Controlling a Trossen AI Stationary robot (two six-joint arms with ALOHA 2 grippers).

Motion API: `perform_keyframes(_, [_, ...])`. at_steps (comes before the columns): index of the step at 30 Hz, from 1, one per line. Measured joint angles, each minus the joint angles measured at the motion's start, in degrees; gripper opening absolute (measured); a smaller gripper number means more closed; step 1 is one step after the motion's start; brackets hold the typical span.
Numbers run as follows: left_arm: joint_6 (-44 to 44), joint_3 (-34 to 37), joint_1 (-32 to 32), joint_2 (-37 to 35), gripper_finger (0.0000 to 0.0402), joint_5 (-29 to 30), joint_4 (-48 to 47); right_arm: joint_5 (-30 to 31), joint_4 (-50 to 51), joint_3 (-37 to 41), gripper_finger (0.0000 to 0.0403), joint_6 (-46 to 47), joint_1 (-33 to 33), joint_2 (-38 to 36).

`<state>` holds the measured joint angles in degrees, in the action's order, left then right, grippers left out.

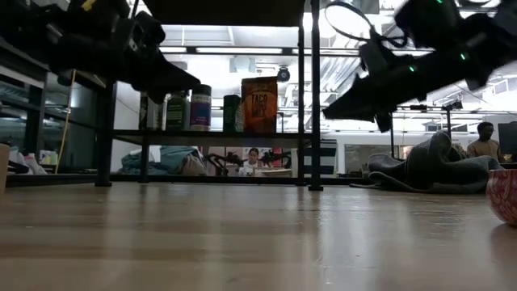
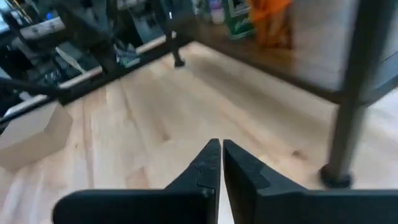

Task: Shelf spices
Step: Return to Home Position

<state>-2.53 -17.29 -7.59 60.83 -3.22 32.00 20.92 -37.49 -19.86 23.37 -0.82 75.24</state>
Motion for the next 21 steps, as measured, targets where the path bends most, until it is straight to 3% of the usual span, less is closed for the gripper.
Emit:
perform_keyframes(4, [-1.6,5.7,0.8,4.6,0.0001,-1.0,13.8,-0.8,-13.4,7.0,0.0003,-4.2,1.4,0.0])
perform_keyframes(9, [-6.7,12.9,5.1,9.0,0.0001,6.4,28.3,-4.8,-18.7,9.7,0.0001,-8.7,1.6,0.1])
perform_keyframes(15, [-7.8,14.8,13.0,13.1,0.0001,15.3,25.6,-6.3,-12.8,9.9,0.0001,-14.4,1.6,1.0])
perform_keyframes(21, [-6.1,14.9,14.8,16.5,0.0001,20.5,24.7,-1.5,-11.3,9.9,0.0,-14.4,1.6,1.6])
